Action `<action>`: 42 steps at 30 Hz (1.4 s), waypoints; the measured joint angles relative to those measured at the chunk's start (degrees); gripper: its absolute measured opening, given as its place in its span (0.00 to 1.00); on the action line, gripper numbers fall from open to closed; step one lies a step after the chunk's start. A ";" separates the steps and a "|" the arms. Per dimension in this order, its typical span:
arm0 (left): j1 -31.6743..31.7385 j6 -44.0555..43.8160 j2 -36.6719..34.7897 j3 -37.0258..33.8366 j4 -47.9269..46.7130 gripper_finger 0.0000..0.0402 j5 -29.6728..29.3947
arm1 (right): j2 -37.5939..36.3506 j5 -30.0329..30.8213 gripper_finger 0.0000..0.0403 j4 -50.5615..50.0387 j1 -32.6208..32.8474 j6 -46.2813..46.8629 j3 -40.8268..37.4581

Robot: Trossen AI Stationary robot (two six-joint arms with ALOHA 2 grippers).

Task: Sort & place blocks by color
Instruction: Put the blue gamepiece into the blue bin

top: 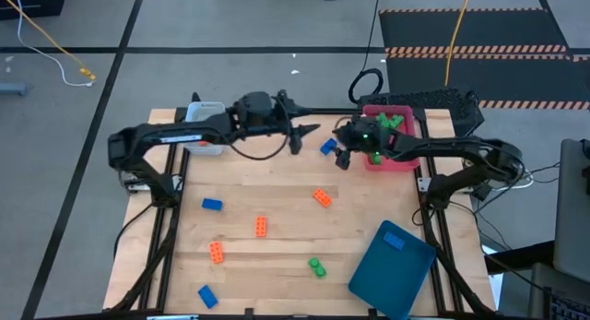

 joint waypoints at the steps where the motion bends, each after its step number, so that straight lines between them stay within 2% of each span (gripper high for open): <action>1: 0.36 0.76 -1.17 -0.13 -2.28 0.56 -0.15 | 1.49 2.13 0.65 -1.30 0.71 -1.33 1.28; 4: 0.59 3.52 -4.59 0.02 -8.46 0.56 -1.30 | 4.49 8.69 0.65 -12.68 2.95 -6.42 6.96; 7: 0.02 6.48 -6.78 0.01 -14.64 0.56 -3.84 | 7.30 11.79 0.65 -24.54 4.01 -10.40 14.07; 10: -0.03 8.69 -8.33 -0.05 -19.70 0.56 -6.81 | 10.46 12.39 0.65 -32.97 4.11 -14.15 19.65; 15: 0.52 11.53 -9.73 -0.10 -22.33 0.56 -11.49 | 16.46 13.88 0.65 -41.79 5.70 -19.77 26.88; 21: 1.90 11.64 -10.90 0.01 -24.43 0.55 -12.59 | 24.35 13.57 0.65 -53.71 7.61 -21.14 32.69; 25: 2.94 11.63 -10.73 -0.04 -25.98 0.55 -13.90 | 27.30 13.58 0.65 -54.90 7.61 -21.83 33.52; 33: 5.02 10.68 -10.79 -0.04 -24.52 0.55 -14.48 | 27.66 13.19 0.65 -47.67 5.40 -23.90 33.61; 38: 4.86 11.36 -10.79 -0.04 -22.77 0.55 -14.48 | 28.17 5.77 0.65 -45.24 2.69 -20.48 33.63; 42: 4.82 11.43 -10.79 -0.04 -22.89 0.56 -14.33 | 28.16 4.63 0.65 -45.25 0.63 -17.60 33.63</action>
